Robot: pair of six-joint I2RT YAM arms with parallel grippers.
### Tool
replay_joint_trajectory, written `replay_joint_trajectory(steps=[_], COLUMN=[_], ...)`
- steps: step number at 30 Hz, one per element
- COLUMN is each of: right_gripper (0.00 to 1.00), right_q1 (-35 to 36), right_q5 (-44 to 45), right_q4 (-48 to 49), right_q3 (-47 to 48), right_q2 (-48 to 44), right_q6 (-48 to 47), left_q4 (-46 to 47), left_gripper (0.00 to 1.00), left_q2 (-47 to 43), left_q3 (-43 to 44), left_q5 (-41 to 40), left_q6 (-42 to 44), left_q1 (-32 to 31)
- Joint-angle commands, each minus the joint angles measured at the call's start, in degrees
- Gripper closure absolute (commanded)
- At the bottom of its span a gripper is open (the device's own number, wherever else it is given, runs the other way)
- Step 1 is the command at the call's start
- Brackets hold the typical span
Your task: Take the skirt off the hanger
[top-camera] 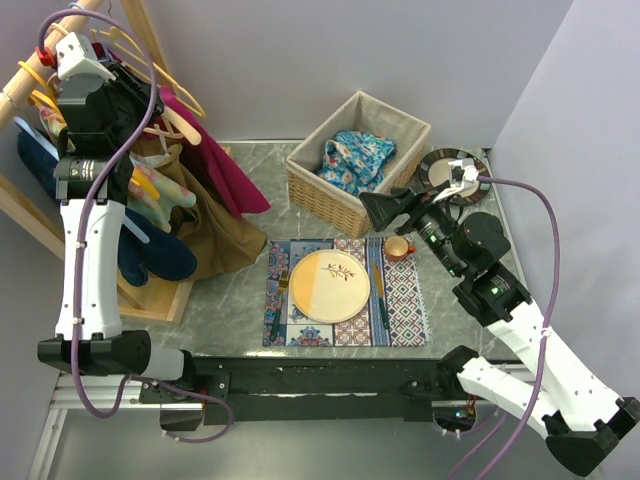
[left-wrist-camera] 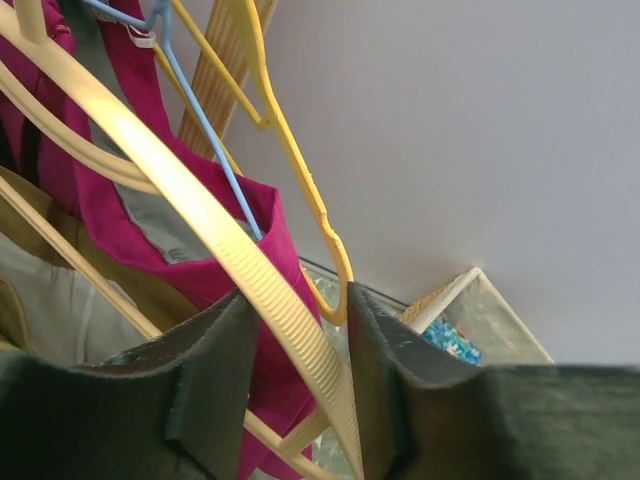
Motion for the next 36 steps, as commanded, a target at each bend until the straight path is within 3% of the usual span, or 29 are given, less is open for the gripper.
replay_joint_trajectory(steps=[1,6,12,32,36], right_gripper=[0.00,0.00,0.00,0.00,0.00], right_q1=[0.39,0.30,0.30,0.39,0.30], right_q5=[-0.34,-0.16,-0.42,-0.43,-0.43], right_q4=[2.28,2.54,2.80,2.80,2.80], right_q3=[-0.32,-0.67,-0.67,-0.84,-0.84], right_q2=[-1.39,-1.83,-1.48,-2.09,-2.27], right_q6=[-0.33,-0.33,0.02,0.02,-0.15], left_q4=[3.25,4.57,5.81,10.81,10.73], left_gripper=[0.64,0.83,0.99,0.99,0.99], left_q2=[-0.75,-1.28,-2.86,-4.27,-3.57], left_q3=[1.99,2.95,2.87,5.85,7.08], left_q5=[0.46,2.04,2.74,11.88,10.75], left_q6=[-0.81,0.06,1.12,4.36,6.13], left_q1=[0.15,0.15,0.15,0.06,0.15])
